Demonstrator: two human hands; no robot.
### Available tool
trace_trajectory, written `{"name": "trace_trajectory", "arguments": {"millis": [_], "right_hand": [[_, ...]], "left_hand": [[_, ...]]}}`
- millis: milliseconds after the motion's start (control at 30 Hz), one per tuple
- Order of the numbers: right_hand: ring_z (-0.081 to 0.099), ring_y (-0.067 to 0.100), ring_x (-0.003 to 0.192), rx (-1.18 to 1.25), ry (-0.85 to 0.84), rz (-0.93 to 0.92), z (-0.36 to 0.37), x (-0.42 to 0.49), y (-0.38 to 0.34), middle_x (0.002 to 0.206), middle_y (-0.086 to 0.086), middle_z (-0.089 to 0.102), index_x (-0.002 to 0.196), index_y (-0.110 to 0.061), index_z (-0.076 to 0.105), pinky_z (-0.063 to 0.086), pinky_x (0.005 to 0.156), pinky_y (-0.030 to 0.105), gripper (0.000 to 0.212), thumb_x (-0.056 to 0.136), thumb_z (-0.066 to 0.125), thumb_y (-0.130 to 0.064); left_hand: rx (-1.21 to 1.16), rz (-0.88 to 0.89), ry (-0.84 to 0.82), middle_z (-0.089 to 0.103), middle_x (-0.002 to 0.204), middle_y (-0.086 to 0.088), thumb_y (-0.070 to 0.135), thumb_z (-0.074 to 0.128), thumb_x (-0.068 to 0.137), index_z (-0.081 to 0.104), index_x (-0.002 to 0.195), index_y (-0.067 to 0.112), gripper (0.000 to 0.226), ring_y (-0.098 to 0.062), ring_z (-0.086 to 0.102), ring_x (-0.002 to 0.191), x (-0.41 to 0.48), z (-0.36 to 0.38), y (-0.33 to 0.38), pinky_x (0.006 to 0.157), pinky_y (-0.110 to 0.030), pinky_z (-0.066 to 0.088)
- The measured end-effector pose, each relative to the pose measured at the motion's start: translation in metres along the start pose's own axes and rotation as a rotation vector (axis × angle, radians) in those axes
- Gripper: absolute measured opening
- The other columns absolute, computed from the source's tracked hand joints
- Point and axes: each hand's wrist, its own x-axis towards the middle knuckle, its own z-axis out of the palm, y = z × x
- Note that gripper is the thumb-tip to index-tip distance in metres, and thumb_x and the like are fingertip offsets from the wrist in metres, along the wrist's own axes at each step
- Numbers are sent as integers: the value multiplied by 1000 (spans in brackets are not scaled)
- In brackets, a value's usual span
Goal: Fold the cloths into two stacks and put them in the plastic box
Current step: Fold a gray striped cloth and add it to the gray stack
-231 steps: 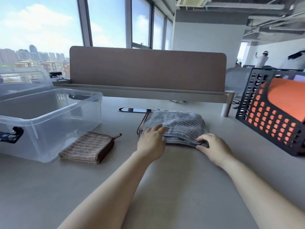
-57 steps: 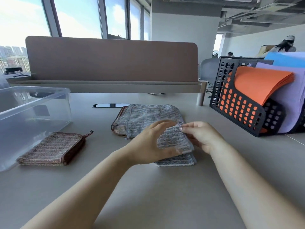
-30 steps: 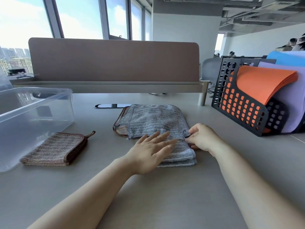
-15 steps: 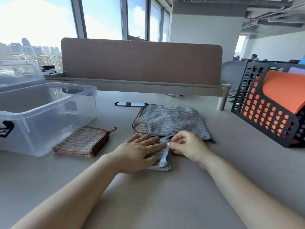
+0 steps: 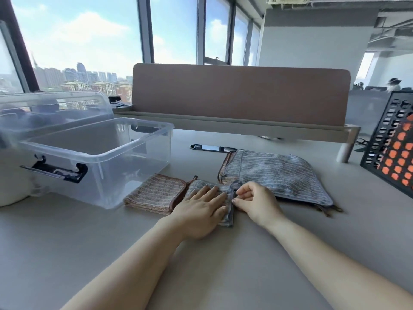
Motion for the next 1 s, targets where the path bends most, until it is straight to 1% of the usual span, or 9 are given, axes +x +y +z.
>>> {"name": "trace_trajectory", "arguments": {"millis": [100,333,433,533,600,667,733,833,1000], "right_hand": [[55,9,64,6,2,-5,0,3,4,71,-6,61,79,-18,58,49,73,27,20,75,76,-9],[59,14,69,4,-13,-45,-2,4,6,74,-4,63,80,-19,59,51,74,31,17,77,73,-9],[56,9,65,-44,21,-95,-15,4,9,73,-5,62,76,-23,58,48,68,23,19,79,71,-9],[57,5,65,-145,59,-120,-43,4,17,73,-8,63,74,-24,60,46,66,21,18,79,71,-10],[58,5,66,-185,75,-112,-67,5,27,72,-11,64,71,-27,59,46,66,22,22,78,72,-10],[58,7,68,-259,79,-95,-92,4,39,73,-13,62,74,-26,60,44,66,18,20,76,74,-12],[57,12,77,-396,67,-74,-115,1,52,79,-13,59,77,-27,60,46,73,26,22,71,79,-18],[57,19,93,-566,14,-34,-138,-4,70,92,-6,60,81,-32,59,47,82,35,23,71,78,-26],[58,22,96,-634,101,-103,-146,-4,75,94,-3,64,86,-21,67,43,78,31,3,83,68,-21]], "left_hand": [[42,-27,-40,-5,160,6,54,14,97,3,149,39,56,-14,-10,147,3,3,0,120,-36,-5],[64,-19,-23,-5,160,7,59,16,95,4,149,43,57,-15,-10,147,5,3,0,119,-36,-5],[56,-16,-31,-5,160,8,59,16,95,4,148,44,57,-14,-10,147,6,2,0,119,-35,-5],[9,-3,15,8,160,9,57,24,95,17,147,42,55,-15,3,148,6,-1,-2,120,-34,5],[-16,12,152,28,154,10,52,35,95,37,140,37,47,-19,25,142,8,-8,-1,114,-34,23],[-4,18,285,40,146,12,49,44,93,49,131,35,41,-17,38,133,13,-16,7,107,-34,33],[-1,44,345,47,139,13,46,49,91,54,125,36,36,-15,42,128,21,-22,20,102,-33,37],[-41,77,330,49,137,10,42,53,91,56,125,33,35,-16,43,127,36,-23,44,102,-33,38],[9,40,268,43,141,5,49,55,88,45,135,30,52,-20,35,132,64,-9,75,107,-37,30]]}}
